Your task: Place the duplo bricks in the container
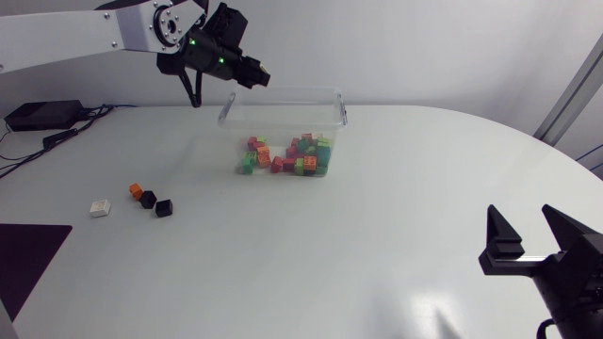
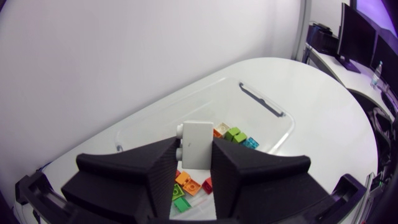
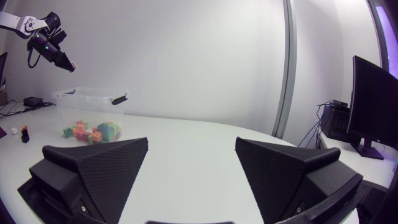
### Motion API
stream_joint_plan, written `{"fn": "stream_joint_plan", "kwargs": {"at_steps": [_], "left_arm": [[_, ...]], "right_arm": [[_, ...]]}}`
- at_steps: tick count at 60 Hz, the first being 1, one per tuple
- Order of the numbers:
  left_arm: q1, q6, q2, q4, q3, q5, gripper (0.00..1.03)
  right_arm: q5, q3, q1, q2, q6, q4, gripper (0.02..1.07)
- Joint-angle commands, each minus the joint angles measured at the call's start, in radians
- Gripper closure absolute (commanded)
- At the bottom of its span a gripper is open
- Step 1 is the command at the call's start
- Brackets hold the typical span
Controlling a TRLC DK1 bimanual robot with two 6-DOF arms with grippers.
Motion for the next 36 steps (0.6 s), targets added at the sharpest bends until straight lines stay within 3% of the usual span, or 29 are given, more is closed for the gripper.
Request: {"fn": "stream_joint_plan", "kwargs": {"at_steps": [1, 14, 16, 21, 24, 36], "left_arm": [[0.002, -0.067, 0.052, 0.027, 0.048, -0.027, 0.78], [-0.013, -0.093, 0.129, 0.055, 0.102, -0.082, 0.72], [-0.016, -0.093, 0.138, 0.055, 0.111, -0.089, 0.65], [-0.019, -0.088, 0.162, 0.05, 0.131, -0.102, 0.19], [-0.019, -0.077, 0.17, 0.03, 0.139, -0.104, 0.05], [0.01, -0.054, 0.083, 0.017, 0.076, -0.102, 0.05]], "right_arm": [[0.005, -0.022, -0.003, -0.007, -0.013, 0.011, 0.06], [0.007, -0.022, -0.003, -0.007, -0.013, 0.011, 0.06], [0.005, -0.022, -0.003, -0.007, -0.013, 0.011, 0.06], [0.005, -0.022, -0.003, -0.007, -0.013, 0.011, 0.06], [0.007, -0.022, -0.003, -0.007, -0.013, 0.011, 0.06], [0.007, -0.022, -0.003, -0.007, -0.013, 0.011, 0.06]]}}
